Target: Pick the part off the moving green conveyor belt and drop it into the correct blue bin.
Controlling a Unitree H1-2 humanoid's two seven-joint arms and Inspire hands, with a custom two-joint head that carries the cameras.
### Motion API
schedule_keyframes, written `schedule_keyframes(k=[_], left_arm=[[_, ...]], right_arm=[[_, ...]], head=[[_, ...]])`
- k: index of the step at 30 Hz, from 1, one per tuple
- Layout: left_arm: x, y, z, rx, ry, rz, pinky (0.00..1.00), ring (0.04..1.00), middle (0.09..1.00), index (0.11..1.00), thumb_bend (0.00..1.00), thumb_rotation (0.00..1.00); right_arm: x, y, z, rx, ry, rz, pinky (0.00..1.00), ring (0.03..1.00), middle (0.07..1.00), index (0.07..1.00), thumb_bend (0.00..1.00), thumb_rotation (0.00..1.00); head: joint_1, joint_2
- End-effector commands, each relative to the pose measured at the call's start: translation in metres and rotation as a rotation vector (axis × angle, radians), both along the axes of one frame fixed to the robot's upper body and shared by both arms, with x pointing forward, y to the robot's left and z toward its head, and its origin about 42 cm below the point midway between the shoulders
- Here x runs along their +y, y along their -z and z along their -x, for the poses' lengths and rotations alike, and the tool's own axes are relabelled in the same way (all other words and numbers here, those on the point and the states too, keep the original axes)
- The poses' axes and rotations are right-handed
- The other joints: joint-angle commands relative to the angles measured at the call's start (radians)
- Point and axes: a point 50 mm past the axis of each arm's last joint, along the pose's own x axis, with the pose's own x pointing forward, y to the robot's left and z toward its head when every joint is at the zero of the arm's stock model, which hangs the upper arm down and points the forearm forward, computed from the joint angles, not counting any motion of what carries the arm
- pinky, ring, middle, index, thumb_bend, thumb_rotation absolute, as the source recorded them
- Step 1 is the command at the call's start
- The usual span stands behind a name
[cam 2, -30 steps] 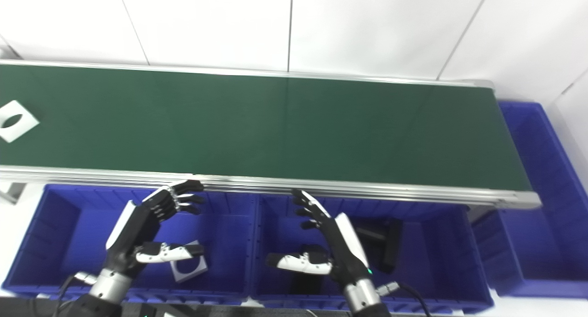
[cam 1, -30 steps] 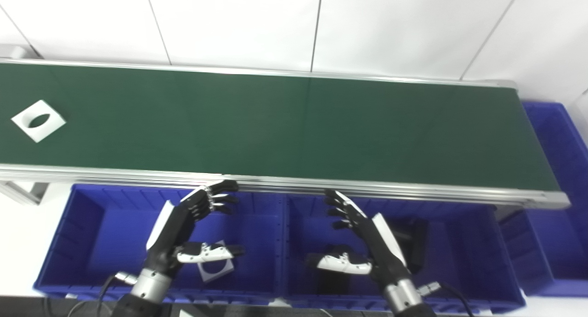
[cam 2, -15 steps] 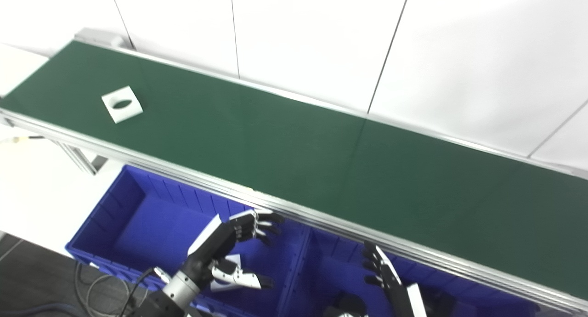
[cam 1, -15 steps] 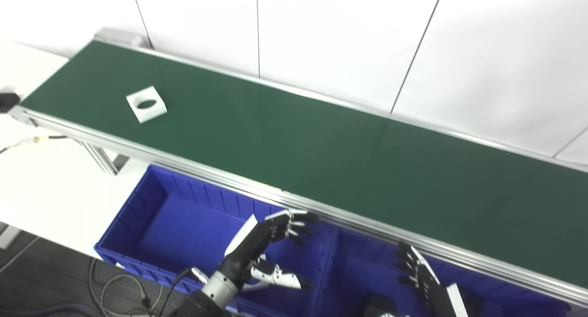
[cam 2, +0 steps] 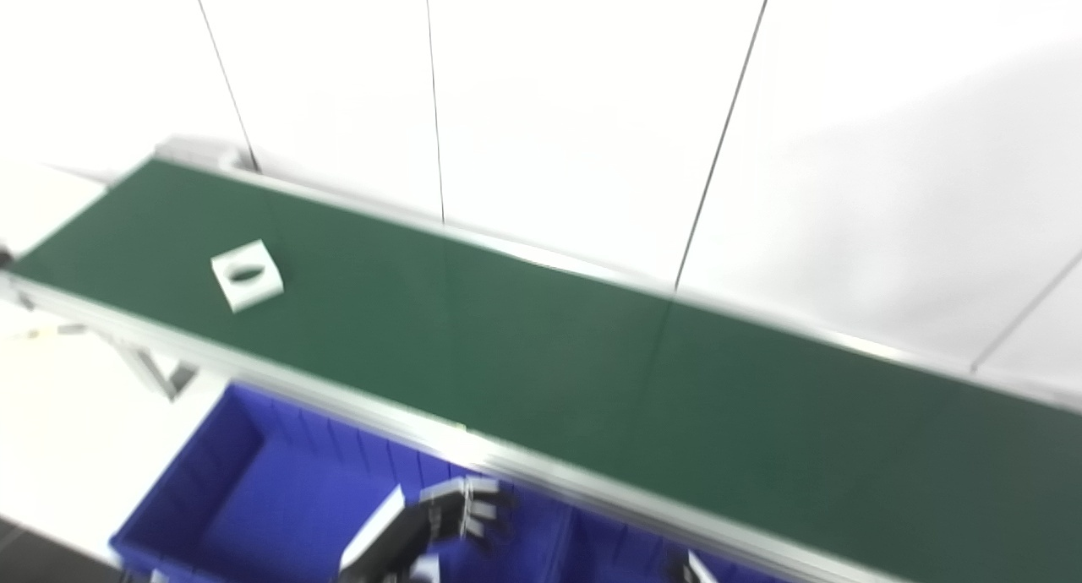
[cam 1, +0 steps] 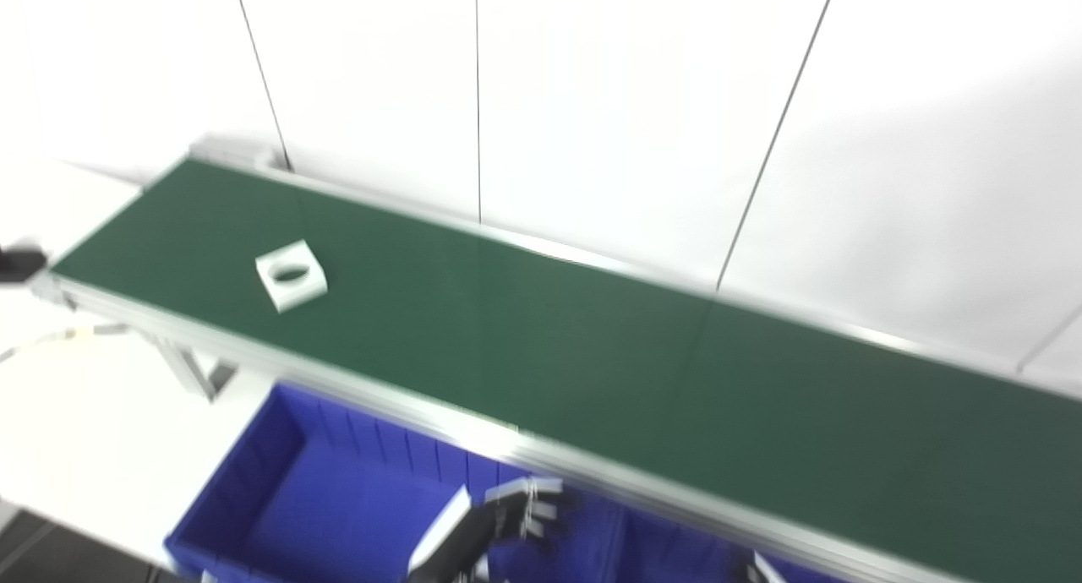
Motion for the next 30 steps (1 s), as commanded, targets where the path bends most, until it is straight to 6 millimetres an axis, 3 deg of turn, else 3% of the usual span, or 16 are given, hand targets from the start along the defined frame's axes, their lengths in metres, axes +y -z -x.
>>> schedule_keyframes(k=[1, 18, 23, 30], left_arm=[[0.000, -0.008, -0.008, -0.069, -0.002, -0.005, 0.56, 0.691, 0.770, 0.736, 0.89, 0.20], [0.004, -0.004, -0.014, -0.067, -0.023, -0.027, 0.53, 0.685, 0.748, 0.704, 0.93, 0.16], [0.005, -0.014, -0.011, -0.087, -0.053, 0.041, 0.52, 0.649, 0.732, 0.705, 0.91, 0.10], [0.005, -0.045, -0.017, -0.189, -0.071, 0.148, 0.49, 0.626, 0.723, 0.691, 0.92, 0.09]], right_arm=[[0.003, -0.007, -0.004, -0.062, -0.011, -0.027, 0.74, 0.836, 0.863, 0.901, 0.80, 0.22], [0.007, 0.004, -0.009, -0.081, 0.005, -0.057, 0.74, 0.837, 0.867, 0.893, 0.81, 0.08], [0.006, 0.006, -0.011, -0.086, 0.007, -0.058, 0.74, 0.840, 0.873, 0.896, 0.81, 0.10], [0.006, 0.008, -0.014, -0.093, 0.007, -0.074, 0.74, 0.840, 0.875, 0.896, 0.81, 0.08]], head=[[0.006, -0.016], [0.017, -0.057], [0.018, -0.058], [0.030, -0.068]])
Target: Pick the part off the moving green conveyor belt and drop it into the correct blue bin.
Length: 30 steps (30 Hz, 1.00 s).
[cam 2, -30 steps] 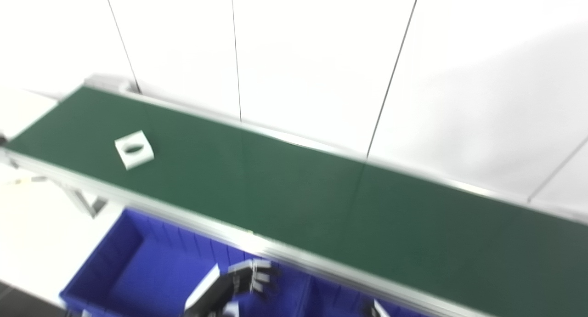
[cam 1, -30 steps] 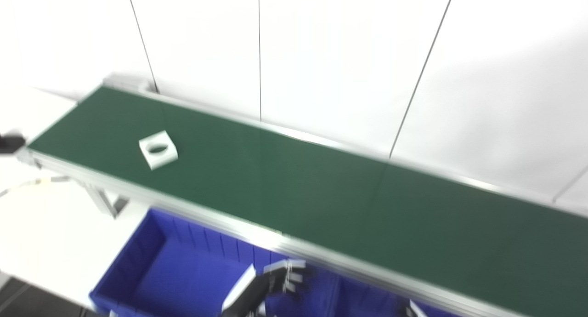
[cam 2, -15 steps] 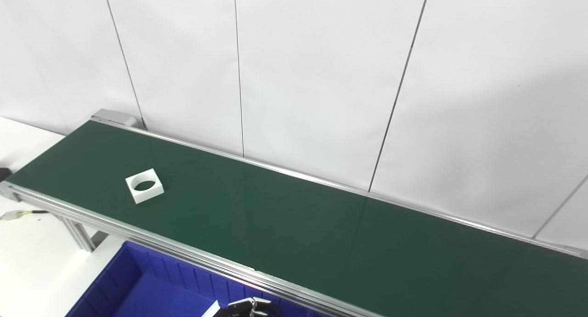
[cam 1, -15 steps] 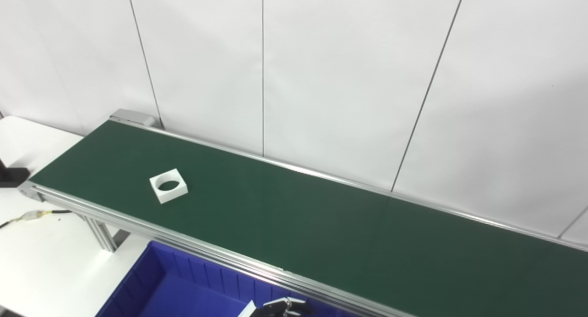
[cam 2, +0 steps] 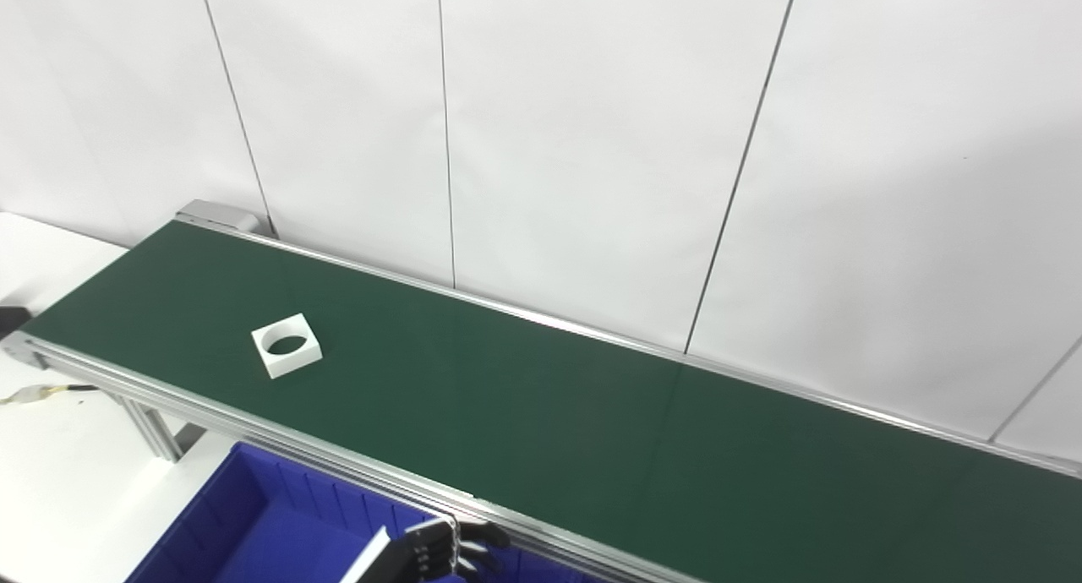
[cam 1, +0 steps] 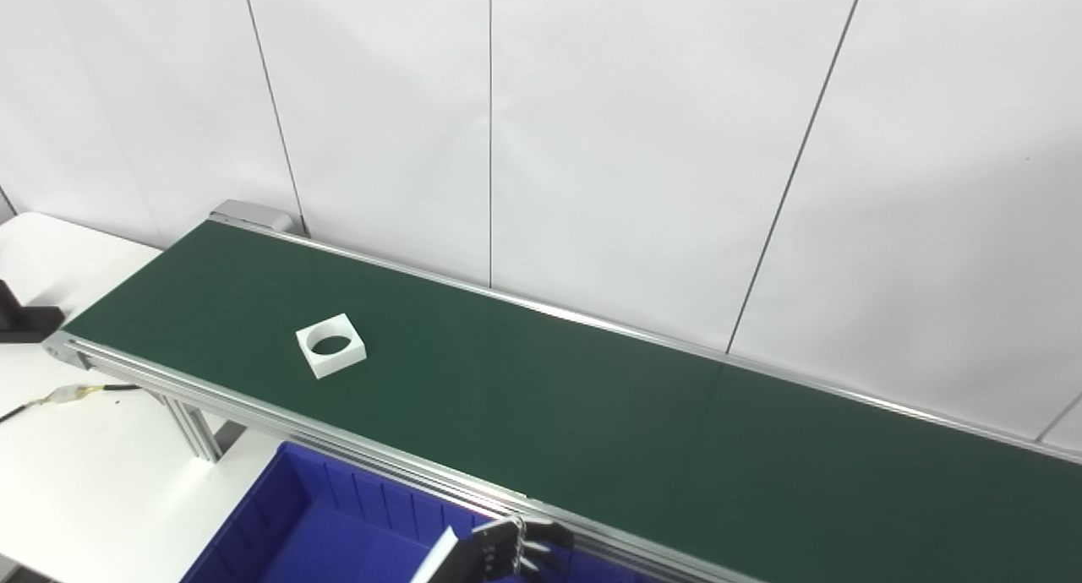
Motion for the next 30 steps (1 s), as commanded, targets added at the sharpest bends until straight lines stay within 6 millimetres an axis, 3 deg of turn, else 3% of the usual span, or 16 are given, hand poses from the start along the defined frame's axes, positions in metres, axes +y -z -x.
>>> schedule_keyframes(k=[1, 14, 27, 30], left_arm=[[0.000, -0.021, -0.007, -0.108, 0.012, 0.046, 0.49, 0.626, 0.726, 0.692, 0.91, 0.09], [0.016, -0.063, -0.039, -0.283, 0.022, 0.090, 0.54, 0.625, 0.727, 0.724, 0.93, 0.29], [0.032, -0.090, -0.081, -0.359, -0.036, -0.151, 0.61, 0.689, 0.771, 0.768, 0.90, 0.32], [0.036, -0.096, -0.088, -0.343, -0.070, -0.231, 0.70, 0.760, 0.812, 0.800, 0.87, 0.37]], right_arm=[[0.002, -0.009, -0.007, -0.092, -0.008, -0.033, 0.74, 0.838, 0.873, 0.894, 0.81, 0.08], [0.000, -0.002, -0.011, -0.118, -0.010, -0.047, 0.72, 0.826, 0.867, 0.885, 0.82, 0.03], [0.000, -0.001, -0.015, -0.115, -0.012, -0.042, 0.72, 0.828, 0.861, 0.883, 0.83, 0.05], [0.000, -0.001, -0.016, -0.121, -0.012, -0.040, 0.71, 0.821, 0.856, 0.879, 0.83, 0.05]], head=[[0.002, -0.001], [0.014, -0.013], [0.016, -0.022], [0.016, -0.025]])
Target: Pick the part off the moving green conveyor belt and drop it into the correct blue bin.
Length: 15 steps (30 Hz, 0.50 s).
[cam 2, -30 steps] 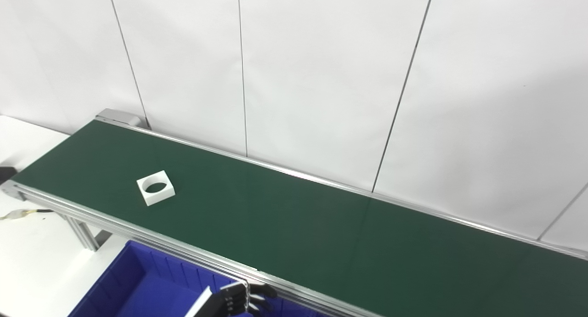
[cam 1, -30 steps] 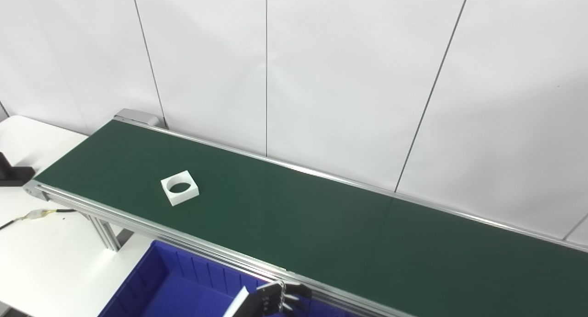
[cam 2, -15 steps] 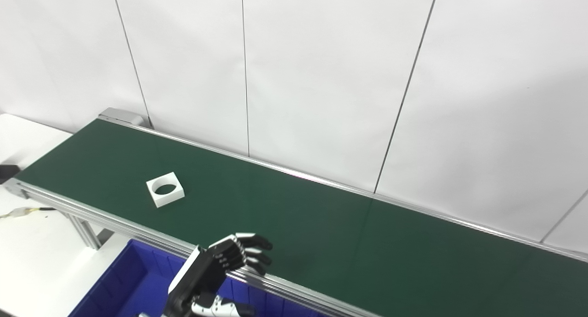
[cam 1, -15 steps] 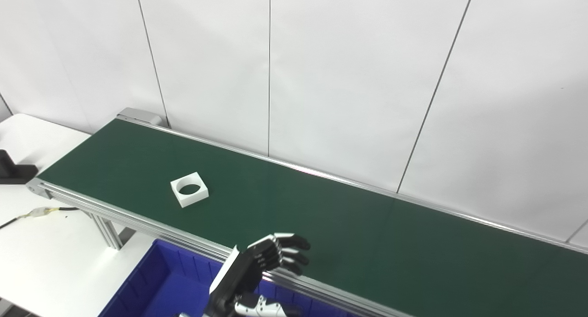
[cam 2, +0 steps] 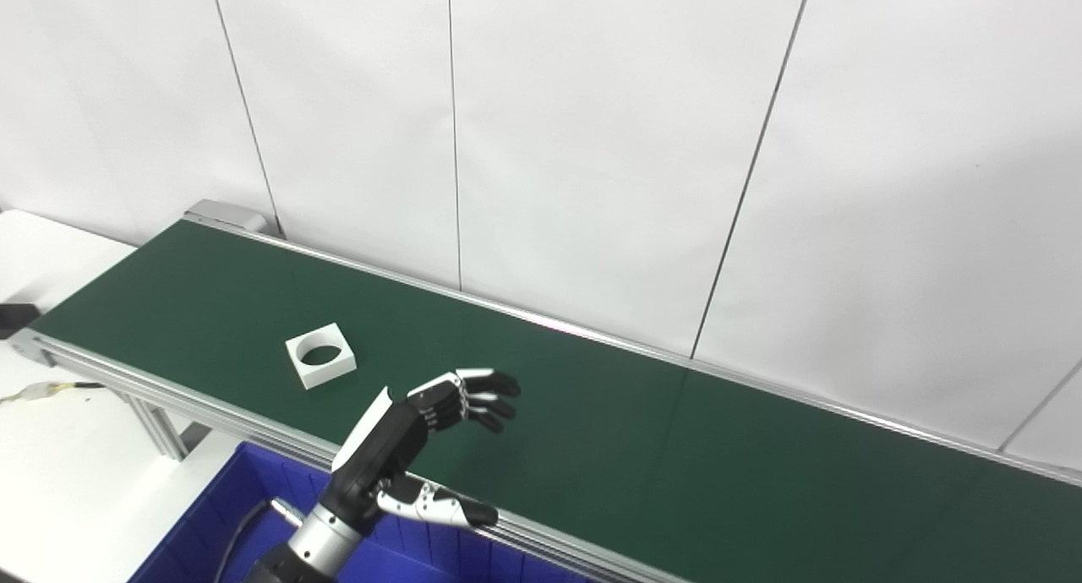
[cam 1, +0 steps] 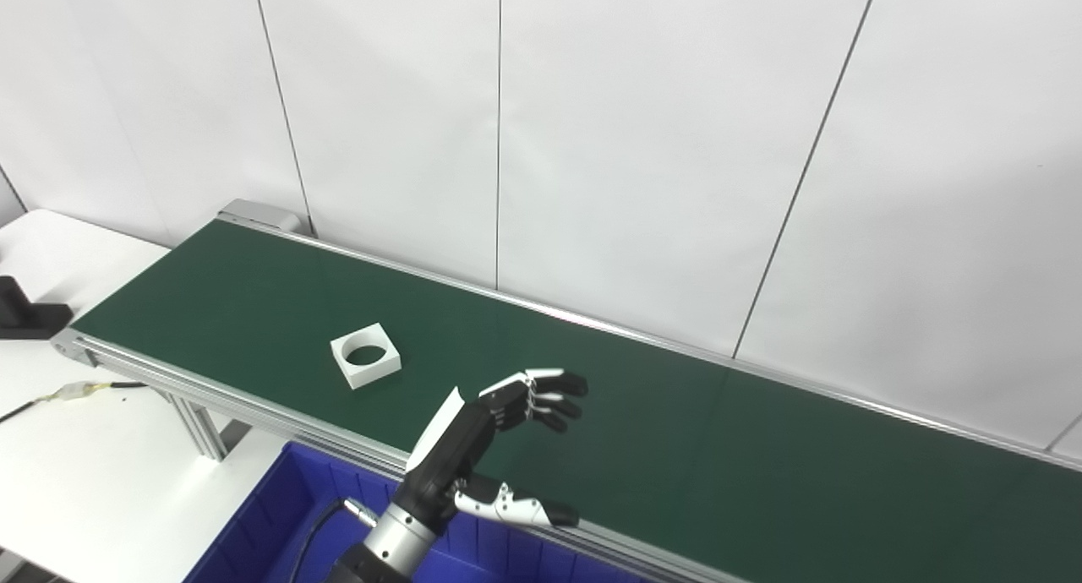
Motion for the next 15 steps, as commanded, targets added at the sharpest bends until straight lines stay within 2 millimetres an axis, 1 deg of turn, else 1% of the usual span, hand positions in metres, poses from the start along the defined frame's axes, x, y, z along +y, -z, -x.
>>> schedule_keyframes(k=[1, 4, 7, 9, 12, 15], left_arm=[[0.004, -0.018, -0.008, -0.049, -0.040, -0.055, 0.73, 0.782, 0.826, 0.808, 0.87, 0.38], [0.006, -0.022, -0.013, -0.036, -0.067, -0.107, 0.78, 0.828, 0.858, 0.831, 0.85, 0.39], [0.008, -0.026, -0.018, -0.024, -0.085, -0.145, 0.82, 0.862, 0.884, 0.853, 0.84, 0.38], [0.010, -0.029, -0.021, -0.016, -0.096, -0.175, 0.83, 0.877, 0.894, 0.861, 0.83, 0.36], [0.016, -0.034, -0.027, 0.010, -0.119, -0.243, 0.87, 0.903, 0.922, 0.889, 0.78, 0.32], [0.023, -0.039, -0.031, 0.028, -0.144, -0.270, 0.88, 0.914, 0.935, 0.895, 0.76, 0.30]], right_arm=[[0.001, -0.010, -0.007, -0.084, -0.002, -0.020, 0.71, 0.817, 0.854, 0.878, 0.83, 0.05], [0.000, -0.006, -0.007, -0.090, 0.013, -0.015, 0.67, 0.793, 0.845, 0.879, 0.85, 0.02], [-0.001, -0.004, -0.007, -0.095, 0.013, -0.006, 0.66, 0.781, 0.841, 0.885, 0.84, 0.03], [-0.001, -0.003, -0.008, -0.096, 0.011, -0.006, 0.66, 0.782, 0.843, 0.886, 0.84, 0.02], [0.000, -0.002, -0.008, -0.109, 0.010, -0.008, 0.65, 0.780, 0.840, 0.881, 0.84, 0.02], [0.000, -0.001, -0.009, -0.116, 0.011, -0.010, 0.64, 0.776, 0.835, 0.877, 0.84, 0.01]], head=[[0.000, 0.000], [0.001, -0.002], [0.003, -0.005], [0.004, -0.006], [0.004, -0.008], [0.005, -0.009]])
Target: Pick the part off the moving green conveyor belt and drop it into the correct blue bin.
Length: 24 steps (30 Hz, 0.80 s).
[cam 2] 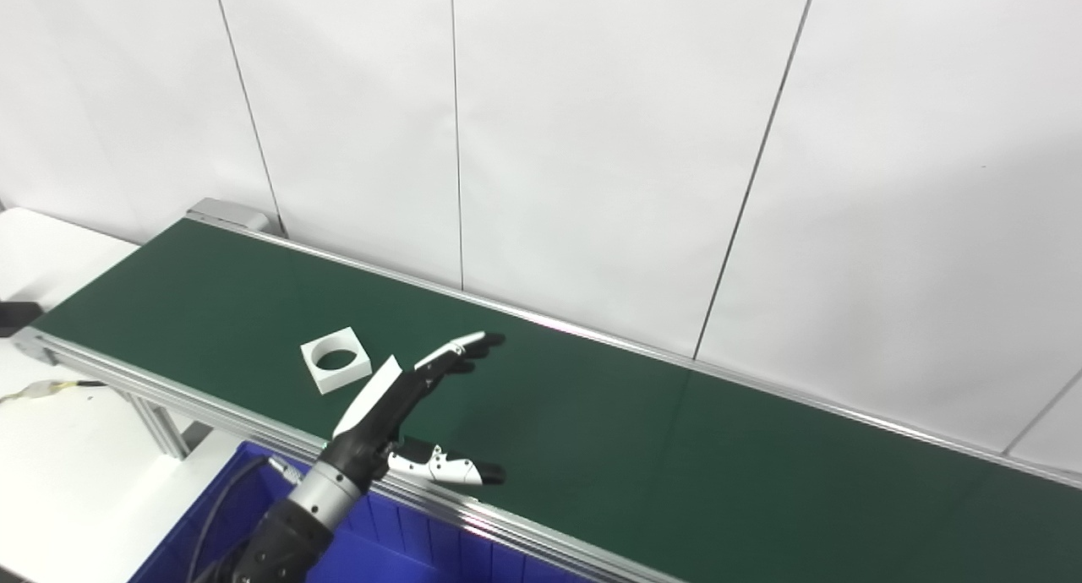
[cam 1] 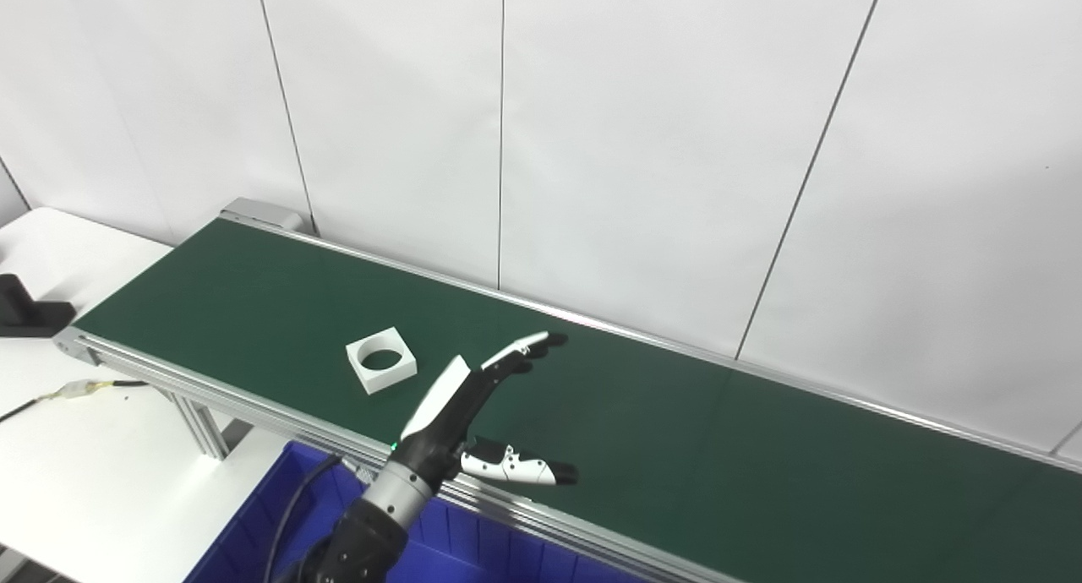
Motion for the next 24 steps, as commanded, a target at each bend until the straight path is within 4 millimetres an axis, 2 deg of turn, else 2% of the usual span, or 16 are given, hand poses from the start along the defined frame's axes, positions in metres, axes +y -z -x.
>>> schedule_keyframes(k=[1, 7, 9, 10, 12, 15, 19, 21, 24], left_arm=[[0.009, -0.021, -0.009, -0.054, -0.032, -0.051, 0.89, 0.917, 0.936, 0.896, 0.76, 0.30], [0.031, -0.030, -0.019, -0.042, -0.101, -0.168, 0.91, 0.946, 0.956, 0.921, 0.75, 0.34], [0.039, -0.031, -0.024, -0.038, -0.119, -0.185, 0.90, 0.943, 0.960, 0.924, 0.75, 0.33], [0.042, -0.031, -0.026, -0.036, -0.125, -0.189, 0.84, 0.920, 0.960, 0.922, 0.75, 0.32], [0.046, -0.032, -0.031, -0.035, -0.142, -0.210, 0.80, 0.899, 0.958, 0.919, 0.76, 0.30], [0.052, -0.034, -0.038, -0.027, -0.167, -0.244, 0.83, 0.914, 0.961, 0.919, 0.76, 0.29], [0.063, -0.037, -0.053, 0.003, -0.203, -0.280, 0.90, 0.961, 0.978, 0.929, 0.75, 0.22], [0.069, -0.039, -0.059, 0.016, -0.222, -0.296, 0.89, 0.963, 0.982, 0.929, 0.76, 0.20], [0.074, -0.040, -0.066, 0.034, -0.252, -0.345, 0.86, 0.957, 0.982, 0.928, 0.78, 0.21]], right_arm=[[0.002, -0.010, -0.007, -0.090, -0.001, -0.029, 0.64, 0.776, 0.834, 0.877, 0.85, 0.01], [0.004, -0.008, -0.009, -0.085, -0.004, -0.035, 0.66, 0.780, 0.839, 0.877, 0.86, 0.00], [0.005, -0.009, -0.009, -0.091, -0.005, -0.029, 0.65, 0.775, 0.836, 0.876, 0.85, 0.00], [0.005, -0.010, -0.009, -0.096, -0.006, -0.027, 0.65, 0.768, 0.830, 0.872, 0.86, 0.00], [0.005, -0.009, -0.009, -0.102, -0.006, -0.029, 0.64, 0.762, 0.825, 0.869, 0.86, 0.00], [0.006, -0.008, -0.009, -0.099, -0.006, -0.035, 0.64, 0.759, 0.824, 0.869, 0.86, 0.00], [0.007, -0.005, -0.011, -0.104, -0.013, -0.031, 0.63, 0.755, 0.821, 0.863, 0.86, 0.00], [0.008, -0.005, -0.011, -0.107, -0.014, -0.027, 0.63, 0.759, 0.823, 0.863, 0.86, 0.00], [0.009, -0.007, -0.012, -0.114, -0.015, -0.027, 0.63, 0.756, 0.820, 0.860, 0.86, 0.00]], head=[[0.003, -0.001], [0.001, -0.005], [0.000, -0.006], [0.000, -0.006], [-0.001, -0.007], [0.000, -0.010], [-0.002, -0.011], [-0.002, -0.012], [-0.003, -0.013]])
